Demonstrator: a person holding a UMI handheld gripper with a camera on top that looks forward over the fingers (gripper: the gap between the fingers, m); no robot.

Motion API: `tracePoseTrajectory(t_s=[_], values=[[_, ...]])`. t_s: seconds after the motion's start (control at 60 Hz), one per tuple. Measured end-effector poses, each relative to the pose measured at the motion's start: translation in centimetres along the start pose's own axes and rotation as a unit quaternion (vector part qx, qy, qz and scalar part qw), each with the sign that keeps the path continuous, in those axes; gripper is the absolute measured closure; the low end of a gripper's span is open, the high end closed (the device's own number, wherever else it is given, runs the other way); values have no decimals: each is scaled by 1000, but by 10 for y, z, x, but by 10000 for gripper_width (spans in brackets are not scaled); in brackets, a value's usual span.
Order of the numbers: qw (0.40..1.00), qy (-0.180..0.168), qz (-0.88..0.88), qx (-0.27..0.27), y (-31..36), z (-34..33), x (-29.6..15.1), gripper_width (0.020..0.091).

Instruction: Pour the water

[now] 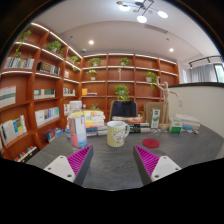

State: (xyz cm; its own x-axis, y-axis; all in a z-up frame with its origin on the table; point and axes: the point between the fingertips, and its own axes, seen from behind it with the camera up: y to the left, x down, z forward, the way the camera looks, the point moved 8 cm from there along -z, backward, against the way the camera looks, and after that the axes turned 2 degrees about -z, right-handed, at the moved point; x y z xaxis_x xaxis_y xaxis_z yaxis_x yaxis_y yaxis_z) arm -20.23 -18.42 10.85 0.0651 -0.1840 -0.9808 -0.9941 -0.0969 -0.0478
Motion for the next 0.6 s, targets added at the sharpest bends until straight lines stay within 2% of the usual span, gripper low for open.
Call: tracePoseTrajectory(t_s=[0.1, 0.167, 0.35, 0.5, 0.6], values=[[1000, 1, 7, -31, 17, 4, -3, 250], [999, -8, 4, -49, 66, 27, -1, 246], [995, -34, 25, -91, 115, 64, -22, 245], [994, -52, 36, -89, 126, 95, -35, 255], [995, -48, 40, -73, 123, 112, -34, 300]])
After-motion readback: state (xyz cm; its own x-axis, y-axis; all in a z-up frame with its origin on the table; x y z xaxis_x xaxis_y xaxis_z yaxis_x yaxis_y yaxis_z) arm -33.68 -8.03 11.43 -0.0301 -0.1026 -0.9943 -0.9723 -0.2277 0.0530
